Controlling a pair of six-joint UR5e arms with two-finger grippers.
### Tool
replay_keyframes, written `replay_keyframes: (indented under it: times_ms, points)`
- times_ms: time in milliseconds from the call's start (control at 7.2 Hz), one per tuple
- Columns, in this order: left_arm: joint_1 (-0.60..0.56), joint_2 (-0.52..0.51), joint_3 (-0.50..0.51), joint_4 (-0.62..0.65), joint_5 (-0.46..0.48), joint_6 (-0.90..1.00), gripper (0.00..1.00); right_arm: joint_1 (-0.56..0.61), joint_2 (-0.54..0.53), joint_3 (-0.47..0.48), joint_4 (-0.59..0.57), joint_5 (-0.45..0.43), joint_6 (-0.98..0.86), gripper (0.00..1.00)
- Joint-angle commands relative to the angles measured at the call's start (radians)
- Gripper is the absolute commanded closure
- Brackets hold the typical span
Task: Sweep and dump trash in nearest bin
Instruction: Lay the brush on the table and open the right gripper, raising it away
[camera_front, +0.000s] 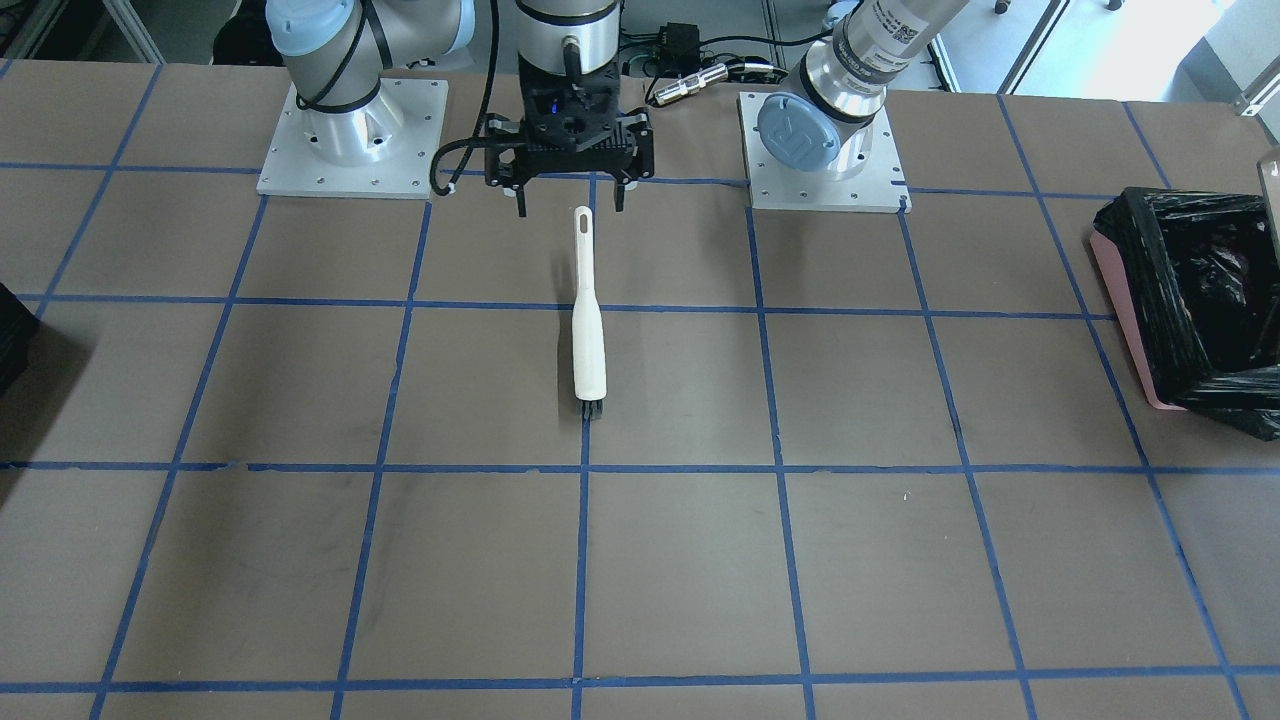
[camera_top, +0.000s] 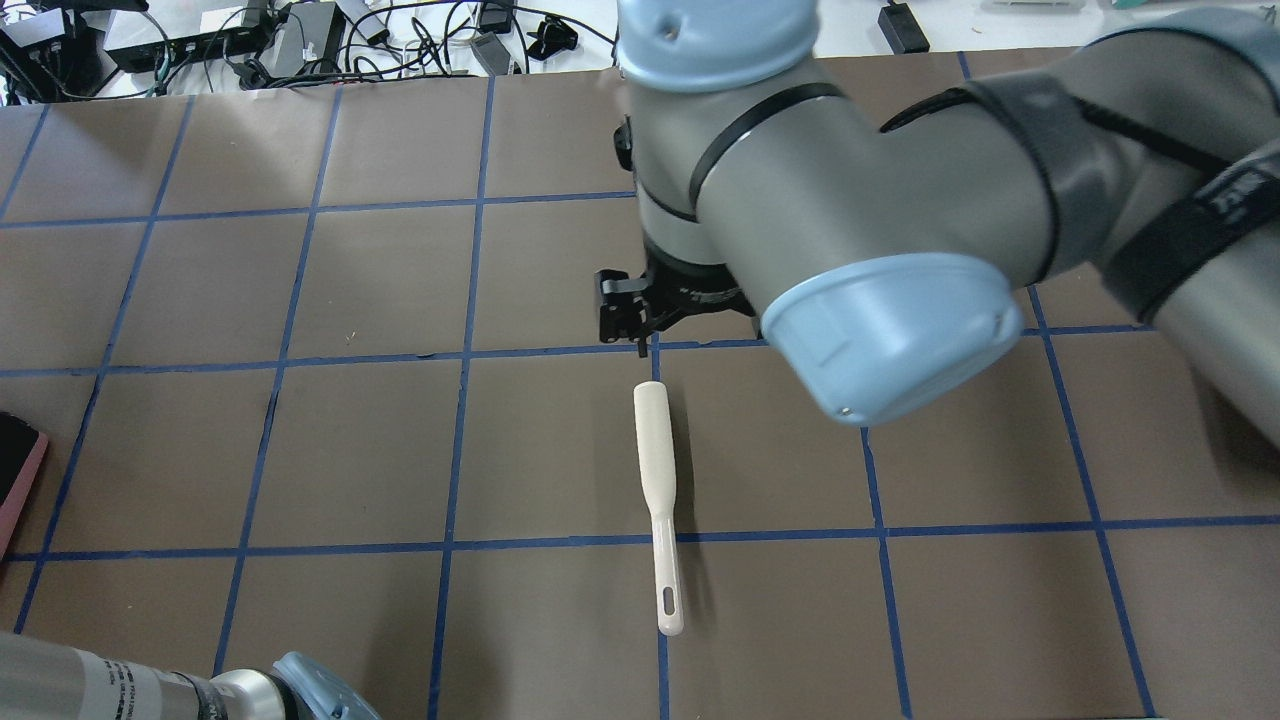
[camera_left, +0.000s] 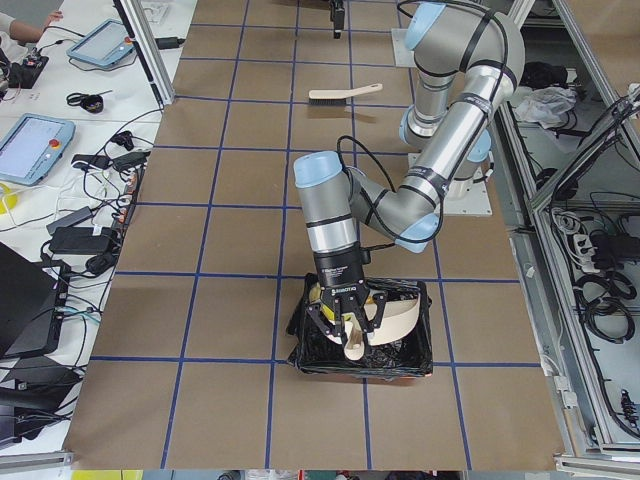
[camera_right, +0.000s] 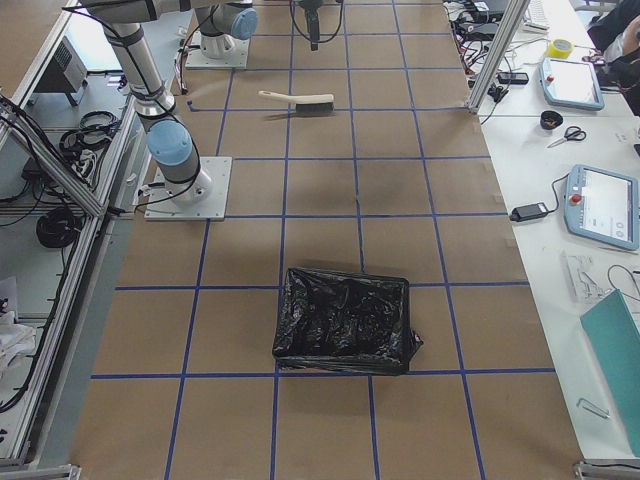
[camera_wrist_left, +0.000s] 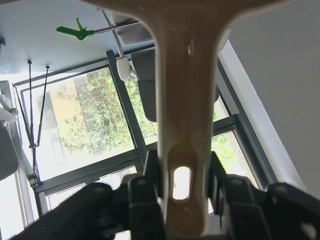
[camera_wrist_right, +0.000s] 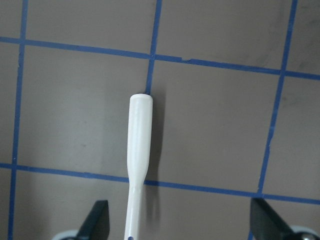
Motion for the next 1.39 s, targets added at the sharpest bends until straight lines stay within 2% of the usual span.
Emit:
replay_keyframes:
  times_ms: [0,278,556,694,1250]
  points:
    - [-0.001,0.012,-0.027,0.090,0.022,0.001,1.00,-0.189,-0.070,0.000,0.033,-0.003,-0.248,0.00]
    - [-0.001,0.043,-0.093,0.284,0.025,-0.008,1.00,-0.297,-0.100,0.000,0.029,-0.011,-0.313,0.00]
    - [-0.001,0.063,-0.135,0.406,0.034,-0.087,1.00,-0.345,-0.103,0.001,0.036,-0.009,-0.313,0.00]
    - [-0.001,0.063,-0.136,0.426,0.083,-0.128,1.00,-0.339,-0.104,0.000,0.021,0.006,-0.299,0.00]
    - [0.000,0.097,-0.195,0.437,0.089,-0.134,1.00,-0.340,-0.104,-0.008,-0.007,0.006,-0.293,0.00]
